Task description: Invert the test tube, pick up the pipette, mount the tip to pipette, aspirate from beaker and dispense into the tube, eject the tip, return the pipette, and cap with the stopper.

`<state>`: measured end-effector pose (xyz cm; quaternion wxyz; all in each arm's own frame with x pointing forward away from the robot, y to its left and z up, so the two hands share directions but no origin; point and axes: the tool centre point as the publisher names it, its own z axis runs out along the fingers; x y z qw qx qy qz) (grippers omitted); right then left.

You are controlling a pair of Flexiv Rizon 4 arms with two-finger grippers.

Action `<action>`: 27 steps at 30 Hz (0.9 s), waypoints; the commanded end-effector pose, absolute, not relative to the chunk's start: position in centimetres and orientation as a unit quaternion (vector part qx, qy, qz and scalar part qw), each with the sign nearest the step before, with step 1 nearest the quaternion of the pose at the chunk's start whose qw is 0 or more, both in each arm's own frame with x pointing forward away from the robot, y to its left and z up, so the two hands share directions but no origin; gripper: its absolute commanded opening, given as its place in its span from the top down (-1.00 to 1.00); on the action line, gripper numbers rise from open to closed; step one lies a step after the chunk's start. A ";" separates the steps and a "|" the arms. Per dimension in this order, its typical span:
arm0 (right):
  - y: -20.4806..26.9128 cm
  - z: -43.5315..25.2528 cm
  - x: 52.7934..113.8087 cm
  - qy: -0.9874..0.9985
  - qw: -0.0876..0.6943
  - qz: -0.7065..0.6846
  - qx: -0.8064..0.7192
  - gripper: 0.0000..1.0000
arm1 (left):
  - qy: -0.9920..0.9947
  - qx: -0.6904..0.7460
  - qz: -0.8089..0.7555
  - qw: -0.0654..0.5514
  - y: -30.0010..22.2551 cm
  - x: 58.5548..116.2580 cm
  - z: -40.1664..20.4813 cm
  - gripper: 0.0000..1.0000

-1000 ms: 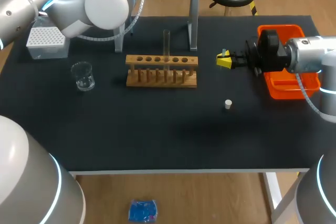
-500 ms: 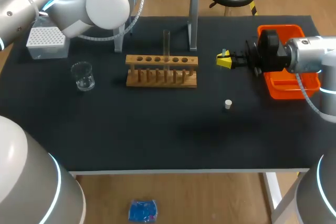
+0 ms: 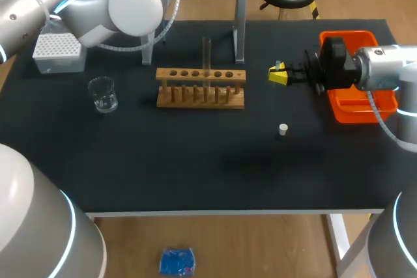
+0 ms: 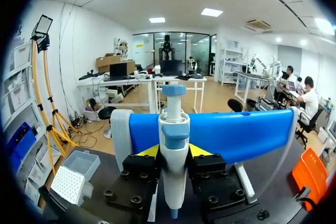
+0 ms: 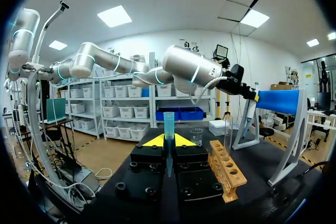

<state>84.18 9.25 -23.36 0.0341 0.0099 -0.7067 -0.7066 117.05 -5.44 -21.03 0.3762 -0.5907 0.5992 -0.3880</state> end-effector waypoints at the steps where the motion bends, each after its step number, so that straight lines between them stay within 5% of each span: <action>1: 9.2 -23.3 84.1 -0.707 0.034 -0.706 0.010 1.00 | 0.598 -0.594 -0.386 0.376 -5.6 117.2 -21.0 1.00; 27: 9.2 -23.3 84.1 -0.707 0.034 -0.706 0.010 1.00 | 0.595 -0.572 -0.385 0.413 -5.4 118.3 -15.4 1.00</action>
